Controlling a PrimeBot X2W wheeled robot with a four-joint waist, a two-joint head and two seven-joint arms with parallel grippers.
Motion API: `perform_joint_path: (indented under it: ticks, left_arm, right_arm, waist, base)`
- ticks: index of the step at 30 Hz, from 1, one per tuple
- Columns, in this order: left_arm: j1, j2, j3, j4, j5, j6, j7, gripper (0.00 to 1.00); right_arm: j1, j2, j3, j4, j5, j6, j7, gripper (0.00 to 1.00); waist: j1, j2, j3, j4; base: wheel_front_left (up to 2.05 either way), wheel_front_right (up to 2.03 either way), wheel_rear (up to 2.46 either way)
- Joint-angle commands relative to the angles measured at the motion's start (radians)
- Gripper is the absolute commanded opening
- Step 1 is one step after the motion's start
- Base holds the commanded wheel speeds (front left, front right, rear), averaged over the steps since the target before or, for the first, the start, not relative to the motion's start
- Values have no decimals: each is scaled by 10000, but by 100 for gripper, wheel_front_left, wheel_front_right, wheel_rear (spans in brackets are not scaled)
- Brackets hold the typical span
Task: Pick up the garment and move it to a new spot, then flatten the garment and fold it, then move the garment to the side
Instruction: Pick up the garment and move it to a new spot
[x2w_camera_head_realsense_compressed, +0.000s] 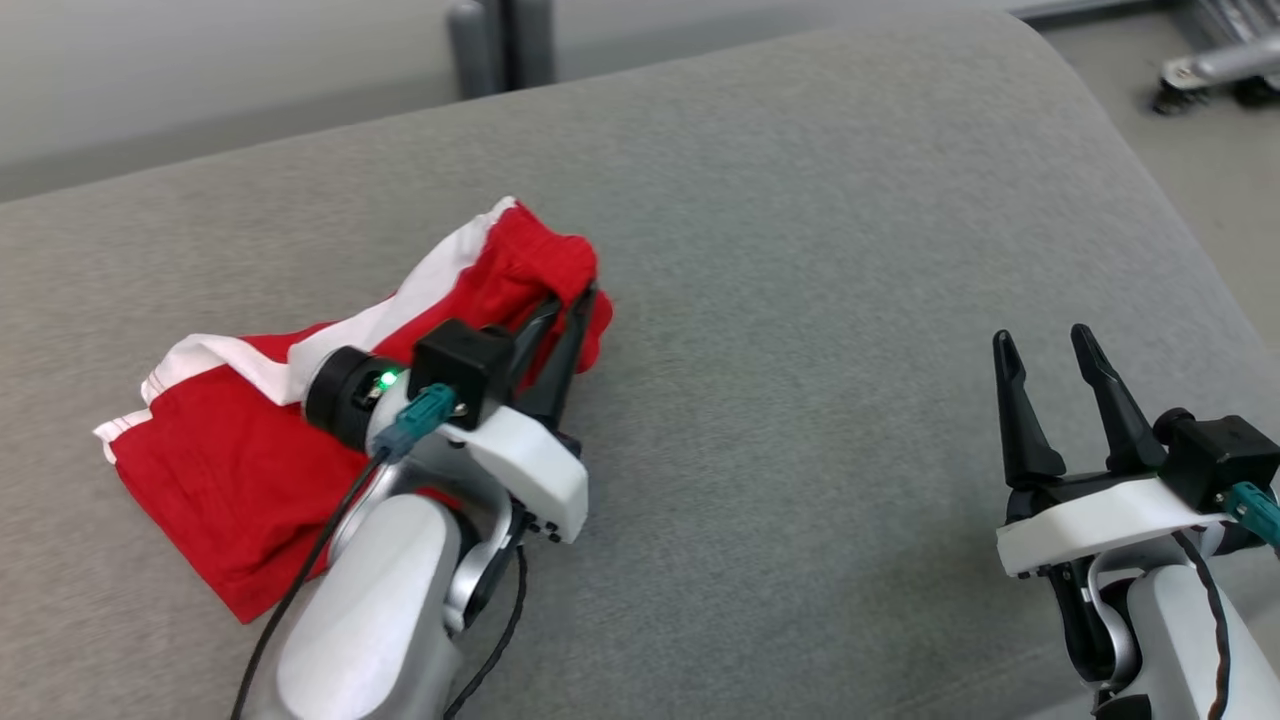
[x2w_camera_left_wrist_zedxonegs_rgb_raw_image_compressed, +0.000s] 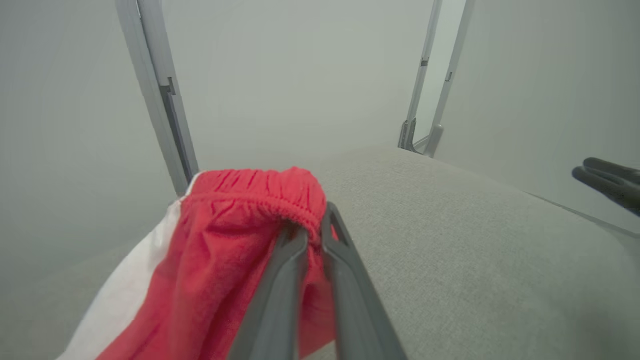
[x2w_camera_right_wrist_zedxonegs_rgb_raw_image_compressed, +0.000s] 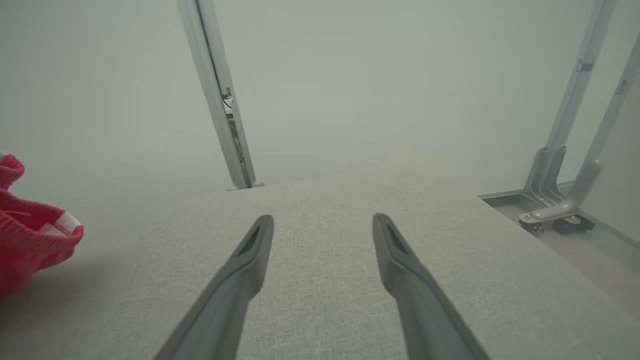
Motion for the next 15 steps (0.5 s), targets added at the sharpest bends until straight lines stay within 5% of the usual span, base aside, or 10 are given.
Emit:
perform_joint_path:
  ticks: [1, 13, 14, 15]
  left_arm:
    - [-399, 40, -293, 242, -131, -5, -35, 0]
    - [-1564, 21, -2933, 2592, -1640, 314, -357, 0]
    - [-1632, 22, -3050, 2780, -1743, 335, -389, 24]
    - [-1658, 22, -3140, 2917, -1887, 345, -468, 88]
  right_arm:
    - [-110, 10, -11, 34, 73, 19, -74, 100]
    - [-425, 295, 37, -84, 268, 19, -74, 100]
    - [-429, 312, 57, -76, 270, 19, -74, 100]
    - [-422, 323, 68, -66, 259, 19, -74, 100]
  waist:
    - [0, -1, 666, -853]
    - [0, -1, 1405, -1721]
    - [0, -1, 1407, -1735]
    - [0, -1, 1395, -1742]
  base:
    - [0, 0, 0]
    - [0, 0, 0]
    - [0, 0, 0]
    - [0, 0, 0]
